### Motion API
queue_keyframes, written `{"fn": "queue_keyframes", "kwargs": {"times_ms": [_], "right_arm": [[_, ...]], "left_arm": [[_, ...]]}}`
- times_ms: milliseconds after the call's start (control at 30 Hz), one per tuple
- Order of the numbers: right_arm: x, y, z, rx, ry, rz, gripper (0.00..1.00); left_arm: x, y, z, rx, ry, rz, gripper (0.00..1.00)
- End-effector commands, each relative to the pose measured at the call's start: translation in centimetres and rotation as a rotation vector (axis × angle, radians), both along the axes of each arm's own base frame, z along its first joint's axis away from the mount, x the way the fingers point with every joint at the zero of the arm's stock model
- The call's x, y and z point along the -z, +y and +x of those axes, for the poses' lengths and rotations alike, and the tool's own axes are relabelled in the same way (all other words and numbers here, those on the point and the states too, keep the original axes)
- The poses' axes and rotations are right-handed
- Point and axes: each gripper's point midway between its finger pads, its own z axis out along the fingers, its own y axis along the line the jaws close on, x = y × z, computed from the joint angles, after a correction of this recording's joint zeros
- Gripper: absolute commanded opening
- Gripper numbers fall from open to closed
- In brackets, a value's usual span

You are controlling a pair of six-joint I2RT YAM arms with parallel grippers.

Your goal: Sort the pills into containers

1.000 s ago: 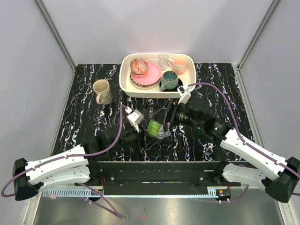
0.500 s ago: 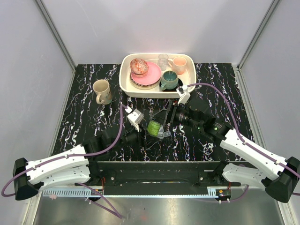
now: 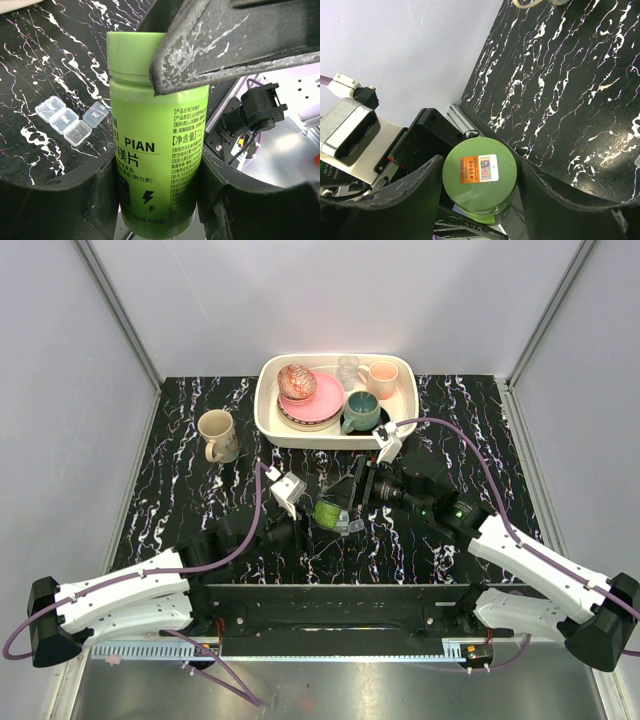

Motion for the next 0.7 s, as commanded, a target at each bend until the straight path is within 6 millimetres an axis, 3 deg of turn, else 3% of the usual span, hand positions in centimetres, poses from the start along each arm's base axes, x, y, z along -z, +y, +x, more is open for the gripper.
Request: {"fn": "queue_keyframes", "kwargs": {"times_ms": [0,233,267,300,333,400,433,667], "right_arm": [[-1.1,0.7,-0.5,-0.041,-0.024,0.034,0.64],[-1.6,1.1,-0.5,-0.059,-0.04,0.043,0.34],[-1.7,1.1,-0.7,-0.074,-0.053,0.045,0.25],[-2.0,1.1,-0.9,-0.087,-0.065,0.053,0.05],[-2.5,1.2,-1.1,-0.103,-0.096,0.065,0.0],[-3.0,1.2,-2.1,-0.159,-0.126,0.085,0.0],[-4.3,1.3,-2.4,-0.179,-0.187,0.123,0.0],[-8.4,0.3,-6.3,-0.355,-0.39,0.249,0.0]], "left_arm": [[-5.3,-0.4,0.9,-0.027,-0.08,-0.134,0.0],[-5.2,-0.2,0.7,-0.028,-0.078,-0.139,0.0],[-5.2,-0.1,0.6,-0.025,-0.079,-0.142,0.0],[-5.3,-0.2,0.4,-0.01,-0.077,-0.148,0.0],[-5.4,-0.3,0.2,0.002,-0.081,-0.162,0.0],[-6.2,-0.5,-0.8,0.055,-0.087,-0.202,0.0],[-6.6,-0.7,-1.4,0.088,-0.091,-0.229,0.0],[-8.8,-0.3,-5.0,0.263,-0.102,-0.302,0.0]]}}
